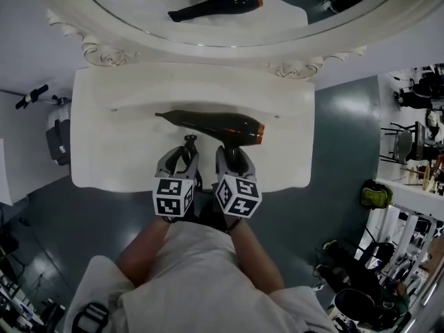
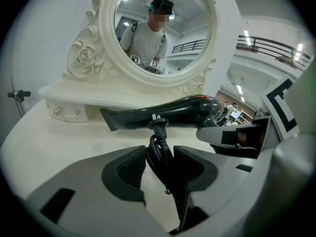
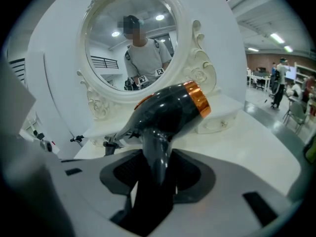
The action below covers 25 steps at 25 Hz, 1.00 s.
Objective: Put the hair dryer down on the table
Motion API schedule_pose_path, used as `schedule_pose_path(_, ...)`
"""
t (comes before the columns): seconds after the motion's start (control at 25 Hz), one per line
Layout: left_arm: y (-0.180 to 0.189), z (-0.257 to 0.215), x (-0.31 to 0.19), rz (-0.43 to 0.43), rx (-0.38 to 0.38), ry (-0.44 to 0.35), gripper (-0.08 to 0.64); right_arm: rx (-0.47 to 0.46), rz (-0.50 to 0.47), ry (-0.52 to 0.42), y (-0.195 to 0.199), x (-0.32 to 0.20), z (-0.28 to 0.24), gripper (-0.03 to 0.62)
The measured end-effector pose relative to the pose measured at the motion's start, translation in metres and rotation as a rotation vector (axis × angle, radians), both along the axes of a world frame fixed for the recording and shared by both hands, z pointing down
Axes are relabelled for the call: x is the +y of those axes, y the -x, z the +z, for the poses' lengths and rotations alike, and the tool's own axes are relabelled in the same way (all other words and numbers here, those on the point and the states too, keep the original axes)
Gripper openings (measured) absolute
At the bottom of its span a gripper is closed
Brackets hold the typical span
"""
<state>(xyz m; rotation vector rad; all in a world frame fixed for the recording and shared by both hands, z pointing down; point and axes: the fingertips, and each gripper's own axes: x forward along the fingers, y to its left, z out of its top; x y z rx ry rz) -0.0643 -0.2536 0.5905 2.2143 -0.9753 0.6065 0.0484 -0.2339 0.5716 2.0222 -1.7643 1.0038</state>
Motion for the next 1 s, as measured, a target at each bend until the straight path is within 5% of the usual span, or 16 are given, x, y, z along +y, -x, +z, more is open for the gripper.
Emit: schedule_pose_path(1.0,0.077,0.033,-0.032,-0.096,-0.071,0.062,0.179,-0.187,-0.038,0.125,0.064,-0.04,0.054,0.189)
